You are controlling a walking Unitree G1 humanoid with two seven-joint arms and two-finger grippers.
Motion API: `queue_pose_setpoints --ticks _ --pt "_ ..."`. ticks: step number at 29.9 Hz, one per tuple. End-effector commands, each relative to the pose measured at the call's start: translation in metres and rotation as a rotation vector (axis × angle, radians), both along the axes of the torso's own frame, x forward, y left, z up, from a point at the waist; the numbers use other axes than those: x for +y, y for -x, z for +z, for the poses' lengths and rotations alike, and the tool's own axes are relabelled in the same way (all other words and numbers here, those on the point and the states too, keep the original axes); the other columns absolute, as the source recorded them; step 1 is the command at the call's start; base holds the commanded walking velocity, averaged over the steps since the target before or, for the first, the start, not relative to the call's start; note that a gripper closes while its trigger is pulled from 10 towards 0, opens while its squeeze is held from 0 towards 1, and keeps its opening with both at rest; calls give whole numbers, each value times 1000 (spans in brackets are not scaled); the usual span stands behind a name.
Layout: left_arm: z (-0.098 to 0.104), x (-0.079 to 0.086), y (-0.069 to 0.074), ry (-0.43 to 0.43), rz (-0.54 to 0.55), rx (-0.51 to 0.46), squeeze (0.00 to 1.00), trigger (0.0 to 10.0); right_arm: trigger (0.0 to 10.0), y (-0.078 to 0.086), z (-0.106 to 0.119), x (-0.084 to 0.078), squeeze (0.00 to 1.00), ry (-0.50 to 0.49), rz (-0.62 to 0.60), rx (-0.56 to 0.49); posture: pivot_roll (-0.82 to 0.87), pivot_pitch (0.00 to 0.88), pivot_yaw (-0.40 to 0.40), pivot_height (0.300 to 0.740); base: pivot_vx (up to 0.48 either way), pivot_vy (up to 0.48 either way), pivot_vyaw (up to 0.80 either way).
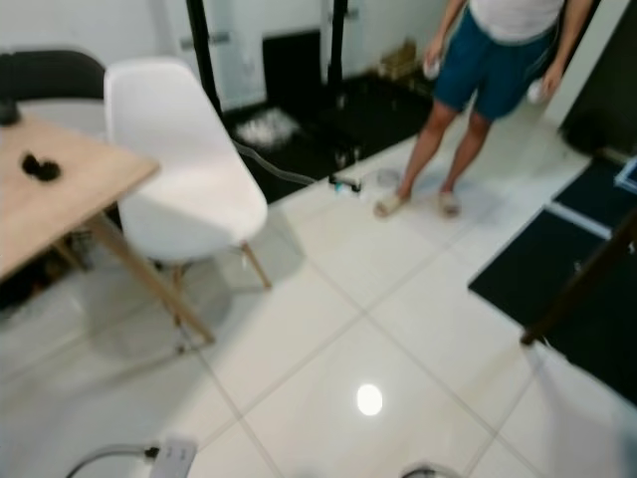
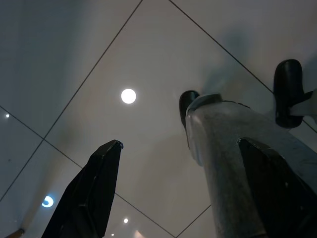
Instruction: Picking trash to rubbish bin
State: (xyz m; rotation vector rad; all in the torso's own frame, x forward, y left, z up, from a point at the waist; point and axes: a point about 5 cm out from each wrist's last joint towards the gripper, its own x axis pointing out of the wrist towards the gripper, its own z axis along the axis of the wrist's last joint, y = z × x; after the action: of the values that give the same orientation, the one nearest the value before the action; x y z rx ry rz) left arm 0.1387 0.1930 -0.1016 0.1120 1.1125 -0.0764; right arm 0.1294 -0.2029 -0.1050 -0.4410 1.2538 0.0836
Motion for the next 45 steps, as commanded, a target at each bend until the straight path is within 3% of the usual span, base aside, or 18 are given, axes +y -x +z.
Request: queue_pose_setpoints --ticks 1,30,45 --pt "-7 -5 17 12 -12 70 0 10000 10000 0 1 -5 0 15 3 2 64 90 -39 740 0 0 0" --pt "-5 -8 12 13 -9 46 0 10000 10000 2 0 -6 0 11 7 7 64 87 -46 740 0 0 -765" --pt "-4 -10 8 41 -2 34 0 10000 10000 2 1 -9 0 15 18 4 62 91 -49 740 35 0 0"
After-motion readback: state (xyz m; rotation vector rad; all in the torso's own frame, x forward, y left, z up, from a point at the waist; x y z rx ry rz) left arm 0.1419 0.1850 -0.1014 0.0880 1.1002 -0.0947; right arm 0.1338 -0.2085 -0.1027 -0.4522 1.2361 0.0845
